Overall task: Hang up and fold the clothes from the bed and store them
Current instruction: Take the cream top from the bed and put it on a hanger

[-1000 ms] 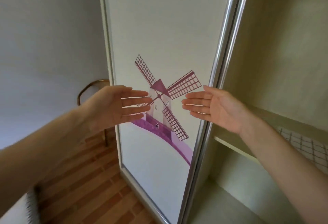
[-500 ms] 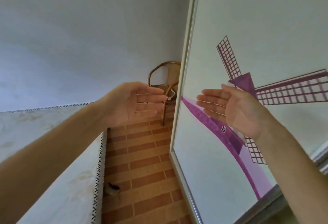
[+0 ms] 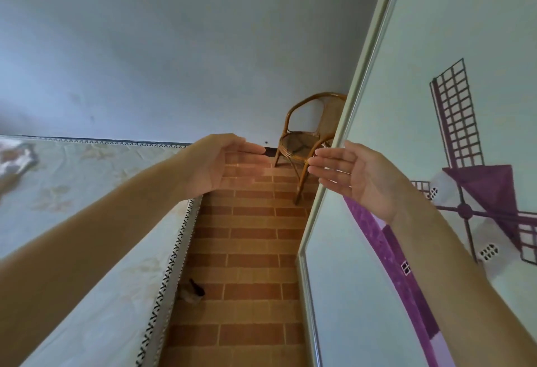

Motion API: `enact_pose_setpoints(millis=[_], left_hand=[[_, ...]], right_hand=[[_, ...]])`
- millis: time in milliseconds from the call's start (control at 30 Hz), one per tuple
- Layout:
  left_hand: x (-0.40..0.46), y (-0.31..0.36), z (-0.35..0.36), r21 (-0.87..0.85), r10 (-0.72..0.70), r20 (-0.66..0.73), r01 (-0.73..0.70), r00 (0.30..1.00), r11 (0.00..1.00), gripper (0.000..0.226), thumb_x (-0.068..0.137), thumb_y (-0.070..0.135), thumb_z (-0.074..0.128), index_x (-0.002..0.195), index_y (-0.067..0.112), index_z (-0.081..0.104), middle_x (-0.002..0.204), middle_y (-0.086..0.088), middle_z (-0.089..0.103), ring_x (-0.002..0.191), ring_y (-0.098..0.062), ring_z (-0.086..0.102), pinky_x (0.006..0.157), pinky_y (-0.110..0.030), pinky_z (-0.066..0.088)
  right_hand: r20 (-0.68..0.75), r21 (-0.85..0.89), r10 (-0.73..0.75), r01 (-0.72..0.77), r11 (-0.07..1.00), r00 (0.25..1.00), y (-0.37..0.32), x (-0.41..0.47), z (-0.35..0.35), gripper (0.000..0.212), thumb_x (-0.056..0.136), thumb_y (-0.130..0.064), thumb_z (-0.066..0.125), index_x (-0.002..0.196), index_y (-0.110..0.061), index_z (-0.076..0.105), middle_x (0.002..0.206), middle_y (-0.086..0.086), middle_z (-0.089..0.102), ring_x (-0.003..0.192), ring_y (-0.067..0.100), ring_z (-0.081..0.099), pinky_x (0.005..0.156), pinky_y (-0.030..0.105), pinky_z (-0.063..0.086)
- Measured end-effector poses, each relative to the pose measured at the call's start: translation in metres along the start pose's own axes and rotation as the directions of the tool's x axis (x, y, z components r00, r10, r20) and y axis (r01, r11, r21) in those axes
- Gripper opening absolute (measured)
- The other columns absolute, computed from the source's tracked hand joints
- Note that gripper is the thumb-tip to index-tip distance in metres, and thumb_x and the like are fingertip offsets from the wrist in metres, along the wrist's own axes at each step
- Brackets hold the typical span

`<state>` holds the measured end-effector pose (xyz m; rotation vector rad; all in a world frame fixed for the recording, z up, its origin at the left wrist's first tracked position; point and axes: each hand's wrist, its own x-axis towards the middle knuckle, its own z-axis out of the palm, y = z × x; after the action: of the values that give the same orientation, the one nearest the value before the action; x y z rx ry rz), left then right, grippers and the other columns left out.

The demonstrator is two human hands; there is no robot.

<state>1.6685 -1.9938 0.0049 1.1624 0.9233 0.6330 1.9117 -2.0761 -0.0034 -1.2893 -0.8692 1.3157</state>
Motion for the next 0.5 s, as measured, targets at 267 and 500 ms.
enact_pose_setpoints(millis=[267,500], left_hand=[[0.069,0.000,-0.045,-0.084,-0.020,-0.060,0.015,0.998,0.996,0.035,0.101,0.020,0.040,0.119,-0.001,0.063,0.109,-0.017,0.072,0.093,-0.029,0.073,0.072,-0.033,0.061],[0.174,0.008,-0.122,-0.109,-0.040,0.001,0.040,0.999,0.993,0.044,0.102,0.031,0.041,0.129,0.001,0.057,0.125,-0.016,0.066,0.111,-0.031,0.066,0.086,-0.040,0.058]], right_hand=[[0.072,0.001,0.060,-0.060,0.998,0.996,0.004,0.084,0.007,0.047,0.107,-0.037,0.030,0.121,-0.009,0.064,0.113,0.009,0.073,0.106,0.022,0.070,0.091,0.033,0.057],[0.093,-0.041,0.150,-0.147,0.988,0.984,0.001,0.196,0.034,0.050,0.107,-0.039,0.029,0.122,-0.006,0.064,0.114,0.011,0.073,0.106,0.023,0.070,0.093,0.034,0.054]])
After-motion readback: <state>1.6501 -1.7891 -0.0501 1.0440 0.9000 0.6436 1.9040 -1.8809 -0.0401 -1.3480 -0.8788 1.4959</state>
